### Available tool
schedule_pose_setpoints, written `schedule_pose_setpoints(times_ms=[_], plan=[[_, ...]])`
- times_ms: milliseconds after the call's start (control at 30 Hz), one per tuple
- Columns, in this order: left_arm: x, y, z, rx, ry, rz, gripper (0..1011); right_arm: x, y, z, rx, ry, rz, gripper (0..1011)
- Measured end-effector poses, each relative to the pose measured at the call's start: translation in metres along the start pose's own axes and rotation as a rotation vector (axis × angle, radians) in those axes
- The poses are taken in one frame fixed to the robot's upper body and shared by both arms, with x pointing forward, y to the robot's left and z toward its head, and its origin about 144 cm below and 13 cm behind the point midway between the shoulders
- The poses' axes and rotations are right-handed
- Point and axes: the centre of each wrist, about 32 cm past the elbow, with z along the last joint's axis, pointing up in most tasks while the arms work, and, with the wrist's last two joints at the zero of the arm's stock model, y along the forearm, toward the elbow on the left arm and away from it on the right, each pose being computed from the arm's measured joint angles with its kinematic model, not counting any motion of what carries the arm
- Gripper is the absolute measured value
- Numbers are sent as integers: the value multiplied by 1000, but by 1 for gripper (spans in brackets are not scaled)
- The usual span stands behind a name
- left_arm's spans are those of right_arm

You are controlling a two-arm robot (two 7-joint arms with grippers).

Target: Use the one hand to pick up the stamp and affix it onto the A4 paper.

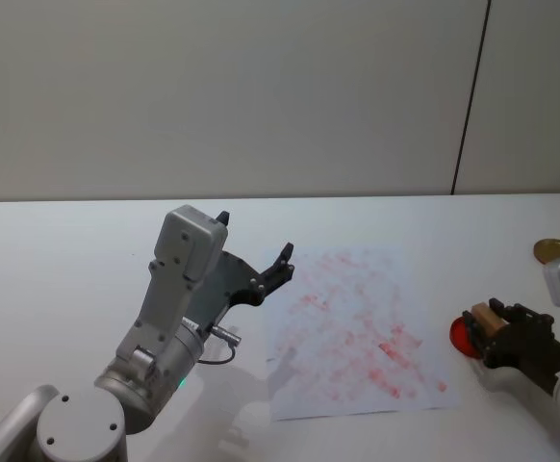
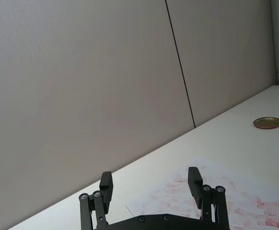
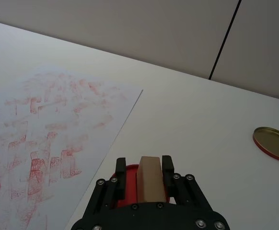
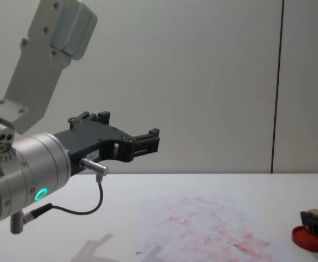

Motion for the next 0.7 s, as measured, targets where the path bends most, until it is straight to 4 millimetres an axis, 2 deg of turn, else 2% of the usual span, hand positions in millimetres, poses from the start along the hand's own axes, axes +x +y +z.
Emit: schedule_pose_setpoints(times_ms=[467,567,700], plan=[[0,0,0,0,0,0,993,0,-1,6,33,-9,-7,814],[0,0,0,0,0,0,993,0,-3,9,53,-14,-9,936],[0,0,0,0,0,0,993,-1,-5,14,74,-18,-8,994]])
